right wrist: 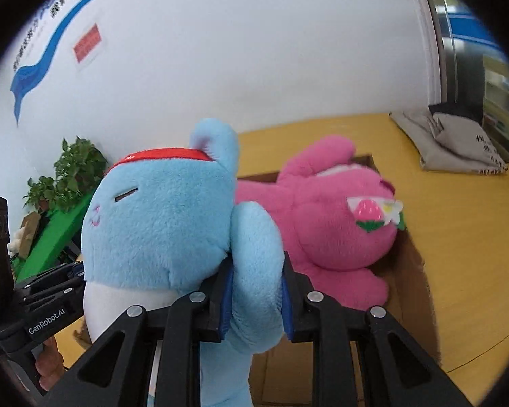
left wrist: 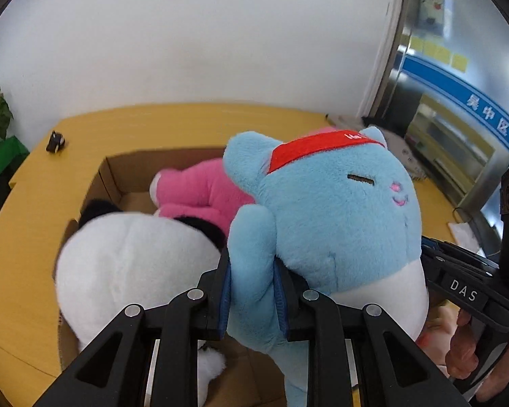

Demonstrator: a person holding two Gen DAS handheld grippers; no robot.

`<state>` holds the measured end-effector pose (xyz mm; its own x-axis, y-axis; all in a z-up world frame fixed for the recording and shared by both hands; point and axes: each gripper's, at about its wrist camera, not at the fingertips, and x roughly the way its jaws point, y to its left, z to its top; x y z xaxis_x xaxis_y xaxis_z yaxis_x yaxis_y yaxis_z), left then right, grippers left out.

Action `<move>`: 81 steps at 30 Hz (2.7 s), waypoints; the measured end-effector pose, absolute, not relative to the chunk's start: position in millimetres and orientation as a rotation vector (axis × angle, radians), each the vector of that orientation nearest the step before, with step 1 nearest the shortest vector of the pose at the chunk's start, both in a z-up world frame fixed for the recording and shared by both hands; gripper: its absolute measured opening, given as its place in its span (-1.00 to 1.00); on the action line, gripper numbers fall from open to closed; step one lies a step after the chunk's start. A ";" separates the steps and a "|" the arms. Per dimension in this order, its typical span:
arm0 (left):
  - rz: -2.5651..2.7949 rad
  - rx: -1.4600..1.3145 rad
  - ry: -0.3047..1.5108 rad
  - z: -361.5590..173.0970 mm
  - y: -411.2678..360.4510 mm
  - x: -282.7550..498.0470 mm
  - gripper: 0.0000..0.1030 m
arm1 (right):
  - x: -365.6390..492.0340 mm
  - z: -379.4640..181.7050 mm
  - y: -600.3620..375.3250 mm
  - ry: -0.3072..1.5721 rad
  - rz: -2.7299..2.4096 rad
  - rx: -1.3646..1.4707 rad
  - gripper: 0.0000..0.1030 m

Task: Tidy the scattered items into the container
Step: 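Lower the blue bear into the box beside the panda, open both tools, then move both tools to the teal-pink pig plush and close on it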

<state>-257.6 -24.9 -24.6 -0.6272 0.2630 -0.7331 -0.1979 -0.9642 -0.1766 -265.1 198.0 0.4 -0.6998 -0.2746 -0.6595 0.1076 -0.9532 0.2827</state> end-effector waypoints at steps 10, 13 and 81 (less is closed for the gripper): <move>2.667 -1.261 0.110 -54.1 -10.8 -262.0 -0.52 | -285.4 -77.8 170.9 -0.156 -2.611 1.534 -0.50; 2.671 -1.262 0.158 -44.6 -7.0 -249.3 -0.48 | -271.6 -72.9 178.6 -0.166 -2.661 1.519 -0.33; 2.856 -0.951 -0.081 27.2 -4.7 5.0 0.99 | -21.7 27.1 182.5 0.044 -3.008 0.980 0.58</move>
<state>5.0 -4.7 27.2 -0.7929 0.1403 -0.5930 -0.1065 -0.9901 -0.0918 -21.7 182.5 27.1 -0.8079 0.0300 -0.5885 -0.0127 -0.9994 -0.0335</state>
